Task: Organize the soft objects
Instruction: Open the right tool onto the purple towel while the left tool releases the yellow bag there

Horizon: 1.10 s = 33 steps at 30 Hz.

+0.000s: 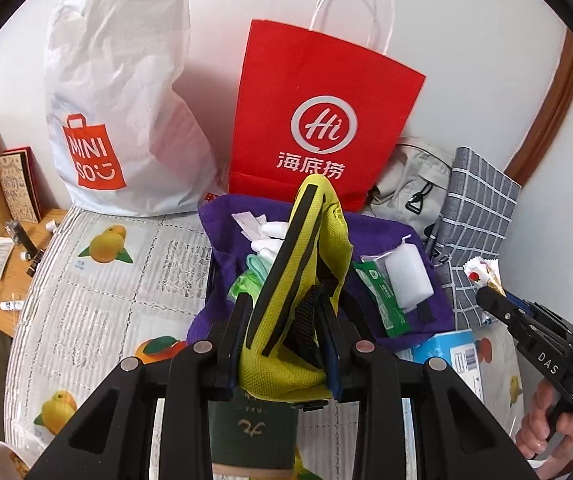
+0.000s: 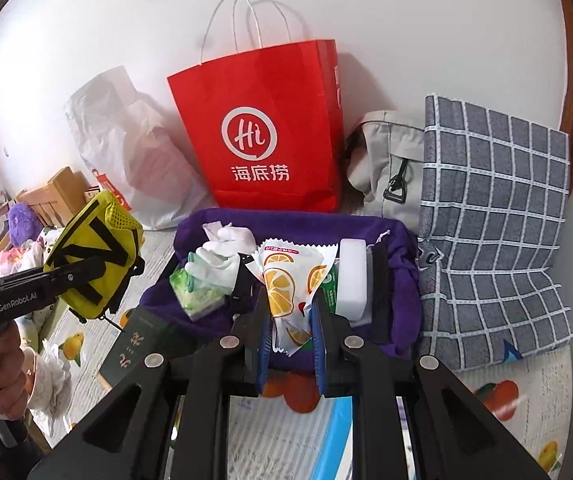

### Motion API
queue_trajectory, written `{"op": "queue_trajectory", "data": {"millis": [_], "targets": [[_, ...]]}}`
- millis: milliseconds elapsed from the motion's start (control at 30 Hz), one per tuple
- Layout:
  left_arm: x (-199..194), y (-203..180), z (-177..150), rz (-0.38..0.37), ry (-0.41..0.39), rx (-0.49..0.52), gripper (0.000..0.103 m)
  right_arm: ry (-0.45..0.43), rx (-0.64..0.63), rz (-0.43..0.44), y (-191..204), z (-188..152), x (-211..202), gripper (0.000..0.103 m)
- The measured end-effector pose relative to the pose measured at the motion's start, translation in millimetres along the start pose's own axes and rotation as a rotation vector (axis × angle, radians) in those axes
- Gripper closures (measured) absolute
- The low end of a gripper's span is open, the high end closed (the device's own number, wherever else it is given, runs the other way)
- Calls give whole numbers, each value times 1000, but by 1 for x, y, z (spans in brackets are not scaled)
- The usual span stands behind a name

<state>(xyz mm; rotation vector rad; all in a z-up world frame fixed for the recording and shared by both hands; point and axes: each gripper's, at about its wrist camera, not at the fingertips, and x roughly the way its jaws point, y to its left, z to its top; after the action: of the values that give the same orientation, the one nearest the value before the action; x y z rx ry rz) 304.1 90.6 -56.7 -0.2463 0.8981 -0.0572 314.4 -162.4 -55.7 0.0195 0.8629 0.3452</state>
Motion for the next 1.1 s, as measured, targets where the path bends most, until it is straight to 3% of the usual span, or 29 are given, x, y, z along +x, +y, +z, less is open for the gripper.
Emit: {"op": "queue_trajectory", "data": {"millis": [367, 533, 1100], "targets": [[50, 1, 32, 14, 43, -34, 73, 30, 10, 44, 0, 33, 55, 84], [74, 1, 43, 7, 67, -42, 73, 62, 13, 74, -2, 30, 81, 84], [129, 13, 47, -149, 163, -120, 72, 248, -27, 48, -3, 1, 153, 80]]}}
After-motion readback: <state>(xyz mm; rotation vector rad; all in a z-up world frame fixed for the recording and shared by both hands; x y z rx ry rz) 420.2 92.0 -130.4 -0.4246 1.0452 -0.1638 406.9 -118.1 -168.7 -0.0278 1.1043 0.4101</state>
